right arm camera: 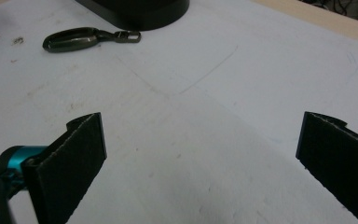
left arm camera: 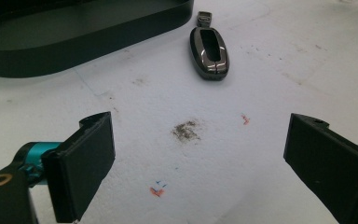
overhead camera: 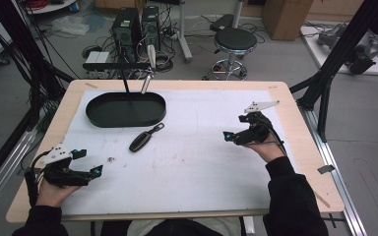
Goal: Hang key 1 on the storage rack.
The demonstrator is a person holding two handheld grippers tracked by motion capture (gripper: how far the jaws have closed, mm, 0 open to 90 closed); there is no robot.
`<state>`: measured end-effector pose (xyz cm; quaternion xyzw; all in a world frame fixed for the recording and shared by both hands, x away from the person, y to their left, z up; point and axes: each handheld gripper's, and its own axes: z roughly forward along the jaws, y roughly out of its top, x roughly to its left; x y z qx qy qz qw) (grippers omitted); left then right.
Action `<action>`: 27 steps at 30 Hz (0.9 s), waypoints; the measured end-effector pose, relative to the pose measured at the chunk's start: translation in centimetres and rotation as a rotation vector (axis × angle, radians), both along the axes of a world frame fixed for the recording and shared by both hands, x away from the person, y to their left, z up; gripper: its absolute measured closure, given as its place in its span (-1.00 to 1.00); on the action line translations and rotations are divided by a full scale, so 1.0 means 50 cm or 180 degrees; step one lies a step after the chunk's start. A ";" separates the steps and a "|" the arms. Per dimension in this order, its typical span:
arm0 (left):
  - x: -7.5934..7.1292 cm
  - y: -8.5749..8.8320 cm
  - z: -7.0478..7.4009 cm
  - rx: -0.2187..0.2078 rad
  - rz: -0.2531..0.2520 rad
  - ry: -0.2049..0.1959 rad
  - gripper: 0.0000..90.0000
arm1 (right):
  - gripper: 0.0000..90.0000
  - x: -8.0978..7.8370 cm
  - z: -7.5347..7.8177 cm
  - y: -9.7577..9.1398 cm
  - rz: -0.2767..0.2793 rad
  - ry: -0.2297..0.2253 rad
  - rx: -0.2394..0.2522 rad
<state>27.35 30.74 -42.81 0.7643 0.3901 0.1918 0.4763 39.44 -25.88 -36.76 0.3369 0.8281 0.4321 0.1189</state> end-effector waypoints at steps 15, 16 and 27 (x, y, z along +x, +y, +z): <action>0.001 -0.001 -0.001 0.0000 0.0012 0.0007 -0.80 | -0.98 -0.066 -0.059 -0.063 -0.0110 0.0075 -0.0024; 0.001 0.000 -0.001 0.0001 0.0012 0.0009 -0.80 | -0.98 -0.069 -0.062 -0.066 -0.0115 0.0084 -0.0015; 0.001 0.000 -0.001 0.0007 0.0017 0.0012 -0.80 | -0.98 -0.100 -0.087 -0.097 -0.0210 0.0100 -0.0068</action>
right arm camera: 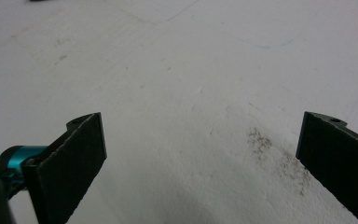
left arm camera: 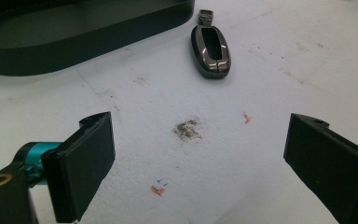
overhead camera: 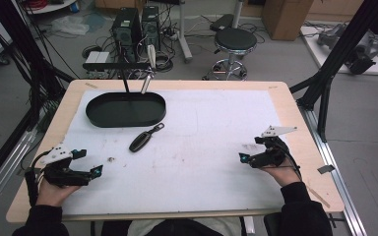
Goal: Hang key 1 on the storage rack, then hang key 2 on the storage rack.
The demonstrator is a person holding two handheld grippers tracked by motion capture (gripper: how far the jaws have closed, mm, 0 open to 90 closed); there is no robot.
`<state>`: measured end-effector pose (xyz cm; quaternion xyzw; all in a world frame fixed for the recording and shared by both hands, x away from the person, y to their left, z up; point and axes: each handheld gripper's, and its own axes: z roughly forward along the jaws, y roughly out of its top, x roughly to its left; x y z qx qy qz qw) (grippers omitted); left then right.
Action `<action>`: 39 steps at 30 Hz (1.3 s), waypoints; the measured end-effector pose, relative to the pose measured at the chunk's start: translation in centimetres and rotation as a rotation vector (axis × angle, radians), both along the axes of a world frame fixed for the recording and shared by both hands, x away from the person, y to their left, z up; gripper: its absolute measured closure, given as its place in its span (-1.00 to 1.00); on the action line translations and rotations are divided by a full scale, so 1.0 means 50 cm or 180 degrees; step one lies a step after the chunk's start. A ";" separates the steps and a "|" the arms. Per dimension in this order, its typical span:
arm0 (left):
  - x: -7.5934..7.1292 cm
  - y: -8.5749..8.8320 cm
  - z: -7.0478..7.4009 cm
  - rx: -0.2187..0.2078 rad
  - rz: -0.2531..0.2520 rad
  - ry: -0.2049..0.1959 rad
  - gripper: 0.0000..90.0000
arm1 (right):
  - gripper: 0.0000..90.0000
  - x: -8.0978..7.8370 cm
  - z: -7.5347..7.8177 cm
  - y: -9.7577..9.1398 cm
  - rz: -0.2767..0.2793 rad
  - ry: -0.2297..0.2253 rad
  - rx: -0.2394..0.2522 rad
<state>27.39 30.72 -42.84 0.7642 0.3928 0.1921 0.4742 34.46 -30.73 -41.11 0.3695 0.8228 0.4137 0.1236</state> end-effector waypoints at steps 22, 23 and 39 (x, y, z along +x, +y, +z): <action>0.098 -0.095 0.056 0.0068 -0.0237 0.0021 -0.80 | -0.98 -0.044 -0.020 -0.036 -0.0178 -0.0033 0.0009; 0.101 -0.096 0.055 0.0086 -0.0235 0.0038 -0.80 | -0.98 -0.045 -0.020 -0.037 -0.0183 -0.0044 0.0012; 0.138 -0.128 0.068 0.0334 -0.0303 0.0218 -0.80 | -0.98 -0.044 -0.025 -0.030 -0.0152 -0.0059 -0.0023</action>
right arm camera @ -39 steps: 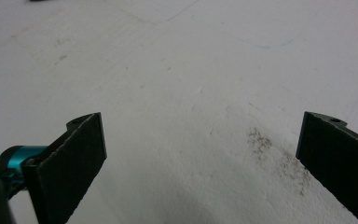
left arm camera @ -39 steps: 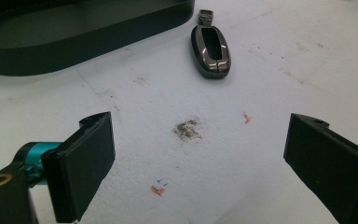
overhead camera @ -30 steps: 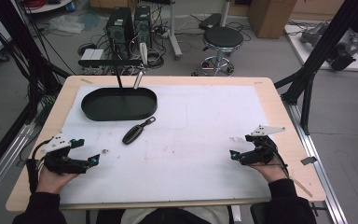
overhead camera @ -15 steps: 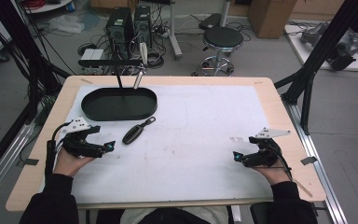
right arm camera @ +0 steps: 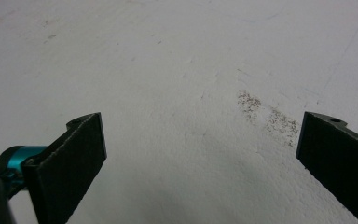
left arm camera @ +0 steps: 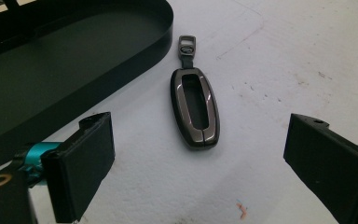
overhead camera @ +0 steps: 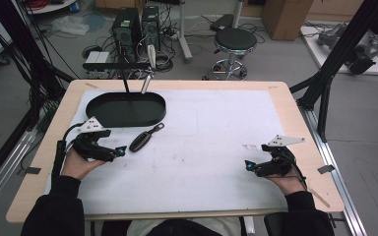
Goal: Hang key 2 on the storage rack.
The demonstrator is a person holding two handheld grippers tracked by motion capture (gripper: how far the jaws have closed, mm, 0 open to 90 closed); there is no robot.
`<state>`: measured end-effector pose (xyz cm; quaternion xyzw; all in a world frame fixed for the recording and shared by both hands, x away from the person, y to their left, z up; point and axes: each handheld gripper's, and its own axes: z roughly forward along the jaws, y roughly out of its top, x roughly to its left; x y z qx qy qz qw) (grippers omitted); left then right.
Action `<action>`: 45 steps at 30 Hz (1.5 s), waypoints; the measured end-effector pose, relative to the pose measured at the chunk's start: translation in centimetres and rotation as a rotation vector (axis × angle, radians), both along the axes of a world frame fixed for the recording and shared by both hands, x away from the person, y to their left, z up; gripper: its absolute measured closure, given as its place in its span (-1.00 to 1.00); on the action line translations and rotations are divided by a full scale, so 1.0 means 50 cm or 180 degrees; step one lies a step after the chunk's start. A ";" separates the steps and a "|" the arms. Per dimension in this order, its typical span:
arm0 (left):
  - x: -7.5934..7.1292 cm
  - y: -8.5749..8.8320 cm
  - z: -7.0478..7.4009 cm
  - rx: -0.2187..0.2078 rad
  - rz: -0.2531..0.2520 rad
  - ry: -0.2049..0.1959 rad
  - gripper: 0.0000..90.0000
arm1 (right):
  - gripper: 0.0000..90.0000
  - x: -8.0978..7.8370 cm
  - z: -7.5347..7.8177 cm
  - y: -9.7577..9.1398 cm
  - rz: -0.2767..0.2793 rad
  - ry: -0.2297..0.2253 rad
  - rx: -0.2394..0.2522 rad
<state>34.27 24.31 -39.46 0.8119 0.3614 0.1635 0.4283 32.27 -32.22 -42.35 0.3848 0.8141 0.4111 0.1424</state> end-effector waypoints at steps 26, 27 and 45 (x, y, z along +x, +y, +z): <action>0.106 -0.129 0.000 0.0421 -0.0263 0.0323 -0.78 | -0.98 0.002 0.009 0.009 0.0051 -0.0092 0.0017; 0.110 -0.132 -0.003 0.0414 -0.0278 0.0337 -0.78 | -0.98 0.001 0.009 0.009 0.0037 -0.0072 0.0032; 0.176 -0.187 -0.023 0.0539 -0.0351 0.0605 -0.71 | -0.98 0.001 0.003 0.008 0.0055 -0.0059 0.0003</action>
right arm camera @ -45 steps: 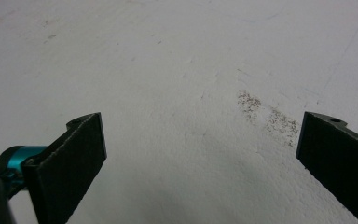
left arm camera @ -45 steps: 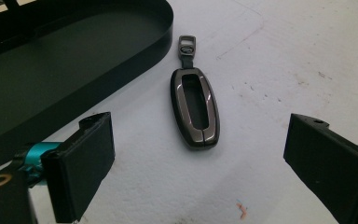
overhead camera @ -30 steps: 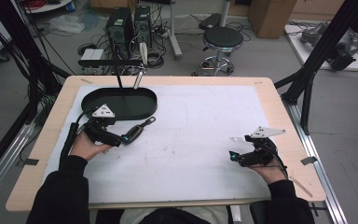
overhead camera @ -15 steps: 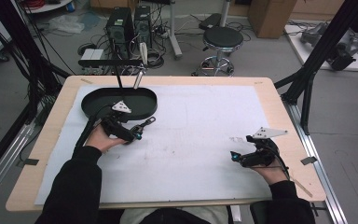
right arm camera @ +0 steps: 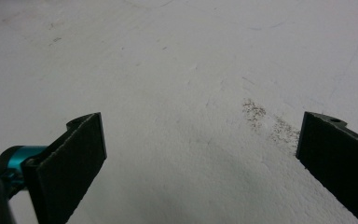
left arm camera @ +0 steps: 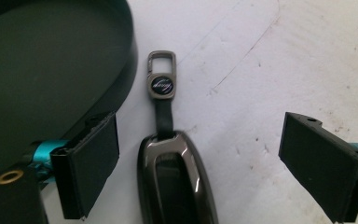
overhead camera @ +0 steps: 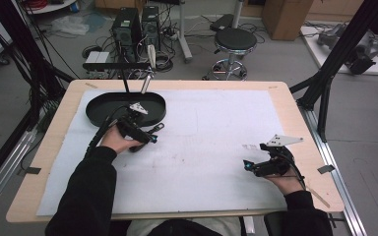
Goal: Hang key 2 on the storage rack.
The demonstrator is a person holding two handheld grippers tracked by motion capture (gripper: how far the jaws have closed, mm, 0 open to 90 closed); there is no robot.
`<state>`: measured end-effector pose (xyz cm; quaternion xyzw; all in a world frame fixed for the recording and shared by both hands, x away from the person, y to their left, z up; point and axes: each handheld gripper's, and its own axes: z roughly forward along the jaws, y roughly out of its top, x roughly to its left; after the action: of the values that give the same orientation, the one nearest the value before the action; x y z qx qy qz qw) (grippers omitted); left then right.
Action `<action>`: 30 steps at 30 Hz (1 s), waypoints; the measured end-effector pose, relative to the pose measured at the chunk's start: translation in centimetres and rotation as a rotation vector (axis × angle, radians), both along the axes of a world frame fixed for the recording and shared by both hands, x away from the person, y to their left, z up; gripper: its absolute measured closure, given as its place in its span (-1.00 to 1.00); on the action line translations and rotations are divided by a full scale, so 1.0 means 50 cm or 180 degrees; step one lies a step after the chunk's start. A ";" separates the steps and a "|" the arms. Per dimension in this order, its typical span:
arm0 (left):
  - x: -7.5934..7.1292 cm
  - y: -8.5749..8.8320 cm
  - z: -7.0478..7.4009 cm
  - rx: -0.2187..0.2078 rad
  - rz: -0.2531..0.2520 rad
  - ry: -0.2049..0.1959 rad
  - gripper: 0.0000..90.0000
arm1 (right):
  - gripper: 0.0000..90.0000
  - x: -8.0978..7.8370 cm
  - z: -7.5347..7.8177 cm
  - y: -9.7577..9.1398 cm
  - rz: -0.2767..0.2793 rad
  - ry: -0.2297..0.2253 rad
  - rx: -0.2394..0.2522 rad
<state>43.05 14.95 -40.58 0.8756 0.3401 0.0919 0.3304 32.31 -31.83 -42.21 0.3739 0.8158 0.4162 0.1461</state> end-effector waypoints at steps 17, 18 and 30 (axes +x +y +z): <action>0.034 -0.042 -0.031 0.0317 -0.0045 0.0206 -0.67 | -0.98 -0.011 0.000 -0.011 -0.0035 -0.0018 -0.0023; 0.035 -0.041 -0.032 0.0292 -0.0032 0.0200 -0.66 | -0.98 -0.011 0.000 -0.010 -0.0037 -0.0017 -0.0017; 0.038 -0.038 -0.035 0.0493 0.0105 0.0181 -0.01 | -0.98 -0.013 0.002 -0.007 -0.0085 -0.0054 -0.0020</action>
<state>44.96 13.07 -42.32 0.8951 0.3556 0.0985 0.2502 31.66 -32.19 -42.10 0.3808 0.8109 0.4147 0.1597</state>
